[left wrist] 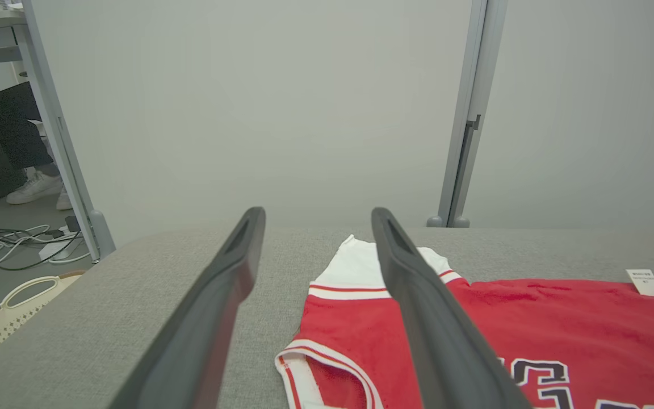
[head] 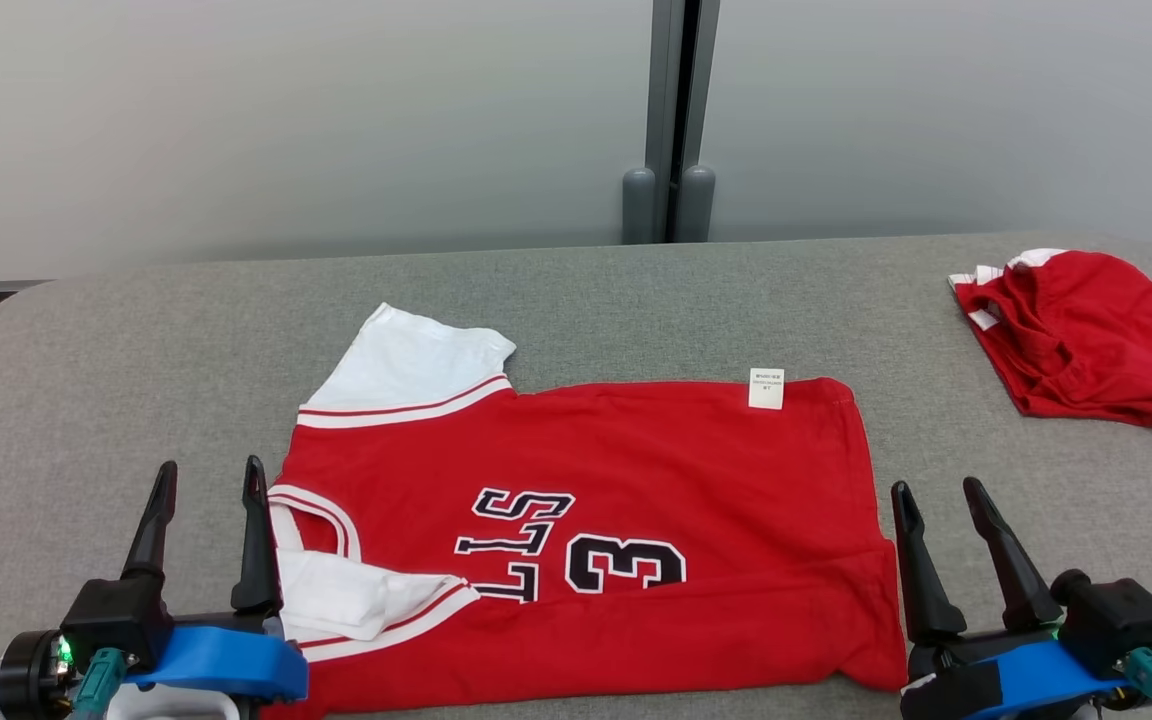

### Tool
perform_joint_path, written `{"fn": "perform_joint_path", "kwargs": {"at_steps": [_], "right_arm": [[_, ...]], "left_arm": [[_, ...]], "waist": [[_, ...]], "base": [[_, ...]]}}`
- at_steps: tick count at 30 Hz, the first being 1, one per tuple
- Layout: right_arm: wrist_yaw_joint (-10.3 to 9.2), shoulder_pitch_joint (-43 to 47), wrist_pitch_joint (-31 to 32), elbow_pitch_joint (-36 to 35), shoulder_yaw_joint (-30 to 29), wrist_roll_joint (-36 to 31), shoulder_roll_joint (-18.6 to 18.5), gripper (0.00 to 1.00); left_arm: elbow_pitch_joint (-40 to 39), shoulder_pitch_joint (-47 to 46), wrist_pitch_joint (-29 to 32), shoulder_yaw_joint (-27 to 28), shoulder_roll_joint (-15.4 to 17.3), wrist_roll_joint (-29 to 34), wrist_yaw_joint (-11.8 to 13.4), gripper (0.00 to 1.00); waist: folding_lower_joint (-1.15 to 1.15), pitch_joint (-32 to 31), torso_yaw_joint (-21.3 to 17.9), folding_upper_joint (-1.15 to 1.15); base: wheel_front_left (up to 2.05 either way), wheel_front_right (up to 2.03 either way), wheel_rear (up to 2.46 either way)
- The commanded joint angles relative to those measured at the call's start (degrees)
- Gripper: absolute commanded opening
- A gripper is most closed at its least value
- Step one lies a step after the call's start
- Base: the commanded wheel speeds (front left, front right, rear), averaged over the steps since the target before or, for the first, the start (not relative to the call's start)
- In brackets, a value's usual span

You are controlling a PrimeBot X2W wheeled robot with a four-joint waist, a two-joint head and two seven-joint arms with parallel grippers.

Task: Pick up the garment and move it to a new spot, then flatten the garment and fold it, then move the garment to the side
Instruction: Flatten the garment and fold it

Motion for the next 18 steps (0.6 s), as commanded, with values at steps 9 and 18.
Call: {"fn": "perform_joint_path", "kwargs": {"at_steps": [9,18], "right_arm": [[0.03,0.92,2.19,1.12,-0.67,-1.08,0.04,1.0],[0.03,0.95,3.08,1.18,-0.97,-1.6,0.05,1.0]], "left_arm": [[1.84,0.95,-0.24,0.75,-0.53,1.31,-0.8,1.0],[2.52,0.87,-0.24,1.48,-1.08,1.75,-1.27,1.0]], "waist": [[0.0,-0.27,0.25,0.0],[0.0,-0.38,0.41,0.0]], "base": [[0.0,0.0,0.0],[0.0,0.0,0.0]]}}
